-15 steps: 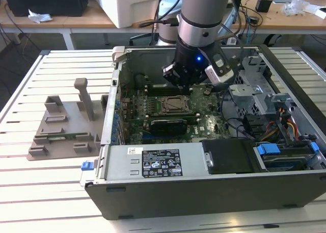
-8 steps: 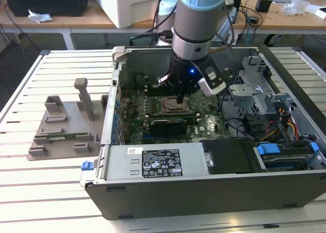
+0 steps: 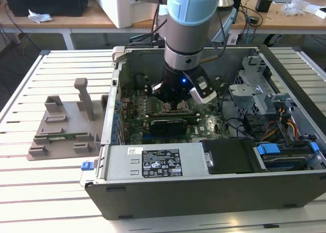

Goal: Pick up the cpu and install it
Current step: 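Install the second cpu locking lever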

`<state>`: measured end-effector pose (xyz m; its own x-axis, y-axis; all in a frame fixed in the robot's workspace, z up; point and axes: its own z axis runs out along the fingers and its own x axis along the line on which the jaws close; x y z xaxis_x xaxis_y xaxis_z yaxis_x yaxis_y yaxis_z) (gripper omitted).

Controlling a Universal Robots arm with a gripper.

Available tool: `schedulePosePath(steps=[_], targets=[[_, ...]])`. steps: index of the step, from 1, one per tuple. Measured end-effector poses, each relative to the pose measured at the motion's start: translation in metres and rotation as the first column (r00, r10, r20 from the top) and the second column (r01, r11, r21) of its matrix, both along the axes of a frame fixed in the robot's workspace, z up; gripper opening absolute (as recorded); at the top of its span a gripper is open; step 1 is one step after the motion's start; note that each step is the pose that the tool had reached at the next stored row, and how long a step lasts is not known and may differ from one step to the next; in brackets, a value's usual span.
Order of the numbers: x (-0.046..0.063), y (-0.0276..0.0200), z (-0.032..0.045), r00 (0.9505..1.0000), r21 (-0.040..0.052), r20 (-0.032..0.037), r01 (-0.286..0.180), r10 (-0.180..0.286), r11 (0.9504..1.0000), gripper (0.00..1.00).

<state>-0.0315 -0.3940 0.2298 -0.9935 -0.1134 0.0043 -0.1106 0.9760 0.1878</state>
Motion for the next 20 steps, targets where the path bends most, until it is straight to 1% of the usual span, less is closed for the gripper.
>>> schedulePosePath(steps=[5, 7, 11, 15, 18, 20], targets=[[-0.003, -0.0002, -0.0088, 1.0000, 0.0001, 0.0000, 0.000, 0.000, 1.0000, 0.11], [-0.005, -0.0002, -0.0101, 1.0000, 0.0000, 0.0000, 0.000, 0.000, 1.0000, 0.11], [-0.022, -0.0002, -0.0148, 1.0000, 0.0000, -0.0001, 0.000, 0.000, 1.0000, 0.11], [-0.033, -0.0002, -0.0173, 1.0000, 0.0011, 0.0001, -0.001, 0.001, 1.0000, 0.11], [-0.035, 0.0001, -0.0189, 1.0000, 0.0012, 0.0000, -0.009, 0.009, 1.0000, 0.11], [-0.036, 0.0013, -0.0211, 0.9999, 0.0011, -0.0001, -0.016, 0.016, 0.9999, 0.11]])
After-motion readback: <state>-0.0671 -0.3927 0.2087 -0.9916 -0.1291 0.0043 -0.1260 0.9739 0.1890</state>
